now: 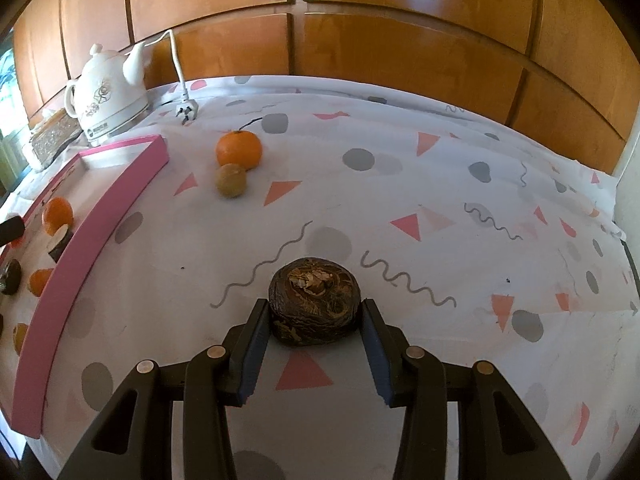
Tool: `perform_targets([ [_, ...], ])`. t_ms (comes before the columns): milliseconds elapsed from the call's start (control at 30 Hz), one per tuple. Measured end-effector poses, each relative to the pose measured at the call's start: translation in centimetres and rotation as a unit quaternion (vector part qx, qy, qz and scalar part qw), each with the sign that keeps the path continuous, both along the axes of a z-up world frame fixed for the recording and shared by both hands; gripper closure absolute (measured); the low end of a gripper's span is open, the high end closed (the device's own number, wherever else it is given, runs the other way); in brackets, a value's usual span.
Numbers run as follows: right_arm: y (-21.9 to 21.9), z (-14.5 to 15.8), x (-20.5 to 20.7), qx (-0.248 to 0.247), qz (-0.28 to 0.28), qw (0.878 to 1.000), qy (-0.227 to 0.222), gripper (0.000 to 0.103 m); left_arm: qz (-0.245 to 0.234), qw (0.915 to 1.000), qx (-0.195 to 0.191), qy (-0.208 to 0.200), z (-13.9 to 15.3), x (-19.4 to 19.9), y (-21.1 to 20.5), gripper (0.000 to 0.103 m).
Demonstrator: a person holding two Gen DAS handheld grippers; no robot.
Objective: Organize fruits
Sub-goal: 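Carry the tomato and dark fruit into the pink tray and release both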
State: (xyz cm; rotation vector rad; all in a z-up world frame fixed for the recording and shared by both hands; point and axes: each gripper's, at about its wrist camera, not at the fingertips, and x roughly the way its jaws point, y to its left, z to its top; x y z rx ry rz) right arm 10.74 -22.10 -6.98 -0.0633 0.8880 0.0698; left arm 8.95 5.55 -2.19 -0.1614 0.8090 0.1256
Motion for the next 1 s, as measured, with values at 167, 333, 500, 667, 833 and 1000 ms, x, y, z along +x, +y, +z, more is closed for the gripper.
perform_targets([
  [167,1.0,0.4,-0.6,0.008,0.013,1.000,-0.001,0.058,0.002,0.9999,-0.005,-0.009,0.7,-0.7,0.3,0.058],
  [333,3.3,2.0,-1.4,0.040,0.049,0.998,-0.013,0.058,0.001,0.9999,-0.007,-0.011,0.9,-1.6,0.4,0.057],
  [500,6.9,3.9,-2.2,0.067,0.107,0.992,-0.024,0.058,0.007,0.9999,-0.003,-0.013,1.0,-2.4,0.9,0.057],
  [667,10.3,4.8,-2.8,0.091,0.164,0.982,-0.018,0.057,0.024,0.9996,-0.005,-0.014,1.0,-3.2,2.3,0.053],
  [833,13.9,4.8,-3.3,0.095,0.206,0.974,-0.007,0.057,0.042,0.9989,-0.008,-0.017,1.1,-3.7,3.8,0.052],
  [1000,16.3,4.1,-3.0,0.094,0.231,0.968,0.013,0.057,0.055,0.9982,-0.014,-0.017,1.1,-4.2,5.0,0.050],
])
